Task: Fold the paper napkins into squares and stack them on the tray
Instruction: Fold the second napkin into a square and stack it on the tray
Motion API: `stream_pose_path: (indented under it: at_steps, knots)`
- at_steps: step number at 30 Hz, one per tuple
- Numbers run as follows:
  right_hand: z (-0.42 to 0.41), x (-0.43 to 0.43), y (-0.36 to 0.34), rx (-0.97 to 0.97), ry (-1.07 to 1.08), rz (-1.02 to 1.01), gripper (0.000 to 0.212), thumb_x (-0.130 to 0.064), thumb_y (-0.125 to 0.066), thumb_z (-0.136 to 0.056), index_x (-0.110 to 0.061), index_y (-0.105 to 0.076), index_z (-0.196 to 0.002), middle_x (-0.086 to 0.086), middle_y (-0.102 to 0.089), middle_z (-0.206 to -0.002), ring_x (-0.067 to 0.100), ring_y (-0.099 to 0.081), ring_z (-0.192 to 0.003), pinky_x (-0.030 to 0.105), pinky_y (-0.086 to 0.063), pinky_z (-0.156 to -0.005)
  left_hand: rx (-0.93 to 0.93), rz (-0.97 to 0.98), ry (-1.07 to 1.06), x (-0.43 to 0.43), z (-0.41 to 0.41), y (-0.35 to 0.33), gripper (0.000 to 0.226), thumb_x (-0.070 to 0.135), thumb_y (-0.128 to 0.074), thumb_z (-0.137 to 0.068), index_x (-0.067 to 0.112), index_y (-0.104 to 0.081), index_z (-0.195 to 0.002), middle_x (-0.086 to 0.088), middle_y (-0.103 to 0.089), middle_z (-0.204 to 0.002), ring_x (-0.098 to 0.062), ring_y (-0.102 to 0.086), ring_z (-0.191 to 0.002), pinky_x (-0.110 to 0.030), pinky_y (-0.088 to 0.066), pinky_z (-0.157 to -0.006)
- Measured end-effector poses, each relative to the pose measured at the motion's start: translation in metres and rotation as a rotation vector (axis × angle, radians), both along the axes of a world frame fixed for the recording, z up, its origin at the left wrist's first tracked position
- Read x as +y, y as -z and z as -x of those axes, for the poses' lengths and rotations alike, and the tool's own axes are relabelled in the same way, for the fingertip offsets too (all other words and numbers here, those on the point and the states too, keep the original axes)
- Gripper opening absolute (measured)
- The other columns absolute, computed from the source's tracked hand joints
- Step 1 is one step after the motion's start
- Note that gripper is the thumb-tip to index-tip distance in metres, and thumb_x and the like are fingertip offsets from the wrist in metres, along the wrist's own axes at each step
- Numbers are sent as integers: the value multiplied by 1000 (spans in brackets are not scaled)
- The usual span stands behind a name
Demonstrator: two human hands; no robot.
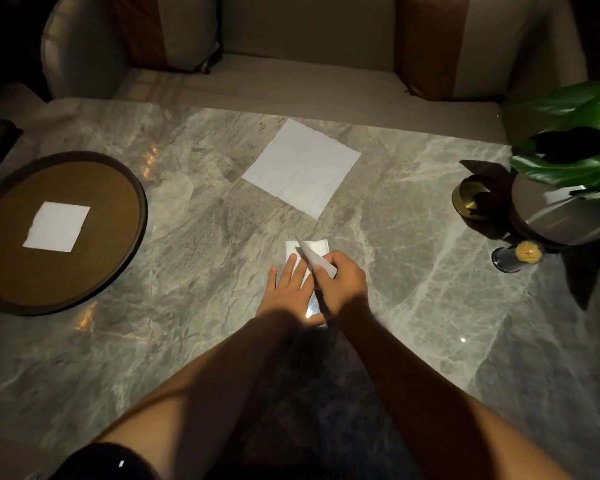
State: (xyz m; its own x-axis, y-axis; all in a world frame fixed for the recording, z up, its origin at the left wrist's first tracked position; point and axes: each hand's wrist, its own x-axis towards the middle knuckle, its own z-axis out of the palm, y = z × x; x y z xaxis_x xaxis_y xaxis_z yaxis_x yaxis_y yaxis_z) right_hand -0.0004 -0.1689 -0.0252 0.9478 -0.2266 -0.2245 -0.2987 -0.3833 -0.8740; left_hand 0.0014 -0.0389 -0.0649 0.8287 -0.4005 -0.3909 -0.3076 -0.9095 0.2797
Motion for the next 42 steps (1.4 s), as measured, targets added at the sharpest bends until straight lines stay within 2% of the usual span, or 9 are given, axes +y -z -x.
stream_pose_path:
  at_steps: [5,12,20,24,27,30,33,39,42]
  knots:
    - [1,9,0,-3,13,5,14,-18,-60,-96,-8,-64,-88,5,-68,-81,22,-65,-76,38,-56,-70,-7,17,-15,1,1,3,95,71,-41,-85,21,-7,-158,-6,-1,-167,-22,14,-152,-52,11,-119]
    - [-2,-1,-7,-54,111,14,15,-18,-59,-97,-8,-61,-85,1,-63,-74,22,-63,-69,44,-55,-64,0,-17,13,3,-3,9,103,81,-39,-83,26,6,-157,1,20,-165,-22,22,-151,-54,10,-119]
    - [-9,-17,-25,-13,258,-160,15,-15,-58,-93,-14,-58,-77,-5,-57,-66,1,-54,-55,21,-46,-50,-43,167,-96,-9,-4,-4,103,75,-45,-85,20,2,-158,3,17,-165,-18,19,-151,-55,11,-118]
    - [-20,-16,-38,105,422,-440,10,-11,-58,-90,-6,-62,-83,11,-64,-75,26,-67,-71,48,-60,-65,-58,462,-223,-30,-8,-23,81,42,-59,-94,17,-14,-157,1,-14,-166,-14,-5,-153,-48,2,-124]
    - [-24,-15,-46,155,490,-630,8,-8,-57,-90,-4,-63,-88,29,-67,-92,43,-71,-87,62,-59,-77,-10,760,-466,-39,-12,-38,41,18,-54,-97,23,-53,-138,1,-57,-141,-11,-50,-132,-34,-37,-113]
    - [-32,-21,-49,146,472,-661,10,-10,-58,-95,-4,-64,-90,23,-67,-90,36,-71,-89,51,-62,-79,102,882,-587,-37,-22,-51,28,12,-50,-95,32,-71,-99,15,-73,-90,4,-66,-86,-13,-50,-72]
    - [-40,-39,-50,65,507,-684,18,-19,-56,-100,-9,-66,-89,9,-71,-91,20,-71,-89,29,-60,-78,343,910,-595,-26,-39,-56,28,8,-54,-93,27,-71,-81,17,-66,-67,4,-59,-62,-19,-47,-62]
    - [-38,-70,-36,283,355,-725,30,-40,-57,-99,-12,-65,-88,1,-68,-76,13,-64,-71,27,-50,-75,815,992,-663,3,-66,-61,14,7,-66,-92,12,-70,-104,-8,-75,-104,-28,-70,-100,-40,-55,-90]
    - [-29,-70,-35,498,149,-1069,52,-46,-58,-93,-3,-64,-123,17,-72,-116,28,-71,-107,45,-53,-101,969,1041,-658,7,-72,-67,32,4,-67,-89,2,-65,-120,-18,-68,-124,-35,-62,-118,-48,-48,-104]
